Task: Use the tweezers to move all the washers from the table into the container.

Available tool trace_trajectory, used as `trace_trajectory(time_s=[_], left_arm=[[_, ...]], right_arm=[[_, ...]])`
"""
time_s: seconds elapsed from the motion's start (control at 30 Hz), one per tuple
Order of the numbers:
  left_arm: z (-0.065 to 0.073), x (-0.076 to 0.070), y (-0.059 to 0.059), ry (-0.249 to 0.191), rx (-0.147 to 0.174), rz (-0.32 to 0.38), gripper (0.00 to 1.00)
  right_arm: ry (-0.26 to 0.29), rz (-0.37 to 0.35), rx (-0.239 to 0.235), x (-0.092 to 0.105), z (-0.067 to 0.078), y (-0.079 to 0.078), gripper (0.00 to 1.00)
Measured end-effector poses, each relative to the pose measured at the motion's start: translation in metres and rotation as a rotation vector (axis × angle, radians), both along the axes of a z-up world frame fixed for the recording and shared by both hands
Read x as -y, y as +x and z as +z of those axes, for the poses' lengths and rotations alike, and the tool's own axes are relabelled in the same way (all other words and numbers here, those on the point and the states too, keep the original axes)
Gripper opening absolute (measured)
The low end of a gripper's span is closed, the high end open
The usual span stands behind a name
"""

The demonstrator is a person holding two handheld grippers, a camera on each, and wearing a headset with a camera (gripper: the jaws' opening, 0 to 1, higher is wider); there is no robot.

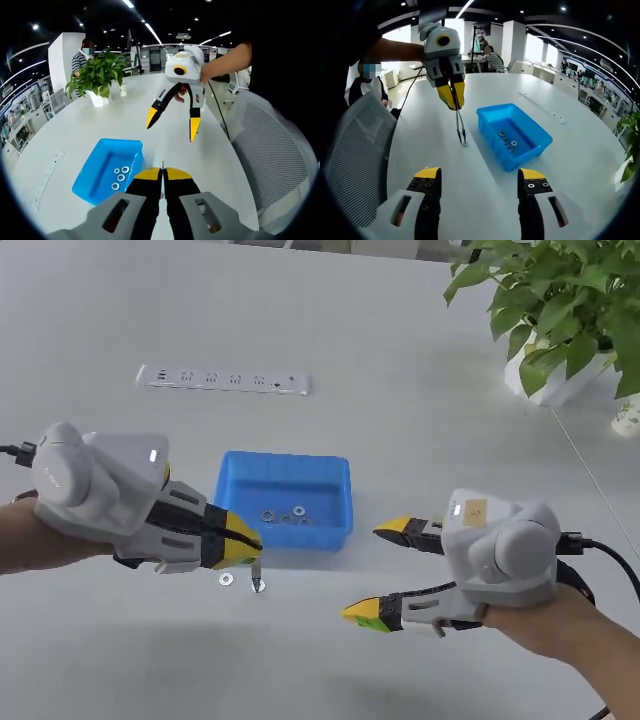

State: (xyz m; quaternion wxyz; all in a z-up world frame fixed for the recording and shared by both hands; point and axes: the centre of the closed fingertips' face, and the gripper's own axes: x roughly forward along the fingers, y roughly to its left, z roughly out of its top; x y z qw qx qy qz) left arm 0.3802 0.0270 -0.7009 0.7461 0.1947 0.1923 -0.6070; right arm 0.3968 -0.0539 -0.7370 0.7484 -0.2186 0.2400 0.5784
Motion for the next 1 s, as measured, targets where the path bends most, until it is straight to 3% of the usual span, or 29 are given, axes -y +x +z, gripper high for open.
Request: trace_trajectory(time_s=[0.37,0.57,0.77,1.0], left_arm=[[-0.001,0.002,-0.002,-0.002,-0.003,-0.012,0.05],[-0.001,0.003,-0.003,0.005,-0.007,-0.023,0.05],[-0.002,0.003,-0.006,0.003,-0.021,-0.028,0.05],[-0.002,0.003,-0.006,0.009,-0.027,-0.034,0.05]], right_arm=[[0.008,0.029,-0.011,-0.010,-0.004,-0.004,0.61],[0.037,0.107,-0.008,-0.036,-0.002,-0.011,0.54],[0.057,0.188,0.000,-0.071,-0.009,-0.018,0.39],[0.048,0.249,-0.012,-0.098,-0.021,-0.023,0.30]])
